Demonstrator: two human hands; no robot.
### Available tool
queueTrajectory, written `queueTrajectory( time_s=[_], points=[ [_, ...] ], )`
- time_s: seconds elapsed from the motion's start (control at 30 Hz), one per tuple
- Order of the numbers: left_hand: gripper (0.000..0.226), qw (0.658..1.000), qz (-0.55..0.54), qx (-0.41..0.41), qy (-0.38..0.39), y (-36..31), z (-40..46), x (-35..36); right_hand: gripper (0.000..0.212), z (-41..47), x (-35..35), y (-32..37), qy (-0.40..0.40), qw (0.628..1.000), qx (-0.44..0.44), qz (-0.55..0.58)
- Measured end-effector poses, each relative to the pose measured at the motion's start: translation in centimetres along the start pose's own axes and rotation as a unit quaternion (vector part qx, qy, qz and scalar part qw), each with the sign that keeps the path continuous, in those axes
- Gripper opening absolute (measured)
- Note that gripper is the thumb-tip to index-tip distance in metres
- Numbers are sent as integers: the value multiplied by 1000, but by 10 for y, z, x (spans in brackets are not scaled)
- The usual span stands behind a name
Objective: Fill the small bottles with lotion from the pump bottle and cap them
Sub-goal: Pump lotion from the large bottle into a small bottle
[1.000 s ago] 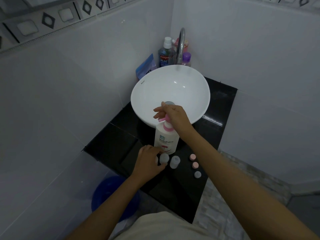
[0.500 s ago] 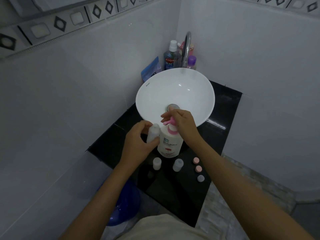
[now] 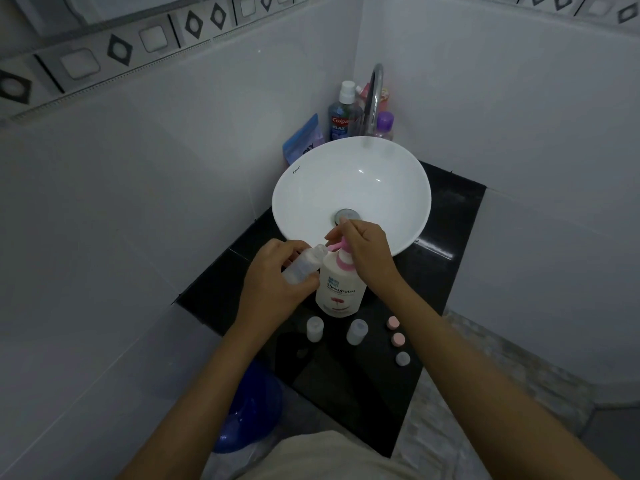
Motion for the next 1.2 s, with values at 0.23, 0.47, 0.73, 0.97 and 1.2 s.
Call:
queueTrajectory(
  time_s=[0.23, 0.47, 0.73, 0.97, 1.2],
  points=[
    [41, 999, 32, 9, 5, -4, 1, 5, 45, -3, -2, 5, -11, 1000, -10, -4],
    [47, 1000, -4, 21, 14, -4, 1, 7, 47, -3, -2, 5, -15, 1000, 3, -9],
    [39, 998, -54, 12, 2, 1, 1, 6, 48, -2, 6, -4, -18, 1000, -5, -16],
    [42, 998, -63, -3, 12, 0, 3, 5, 47, 0, 0, -2, 33, 999, 0, -31],
    [44, 996, -85, 2, 12, -5, 6, 2, 53, 2, -2, 8, -7, 1000, 28, -8]
  ],
)
Point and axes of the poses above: each hand's wrist, its own z-axis towards the middle knuckle, its own x-axis out of the palm, y = z × x, the point moved 3 cm from there along z, towards the middle knuckle, and after that the axes turned 8 degrees about -z, right-handed, at the moved point
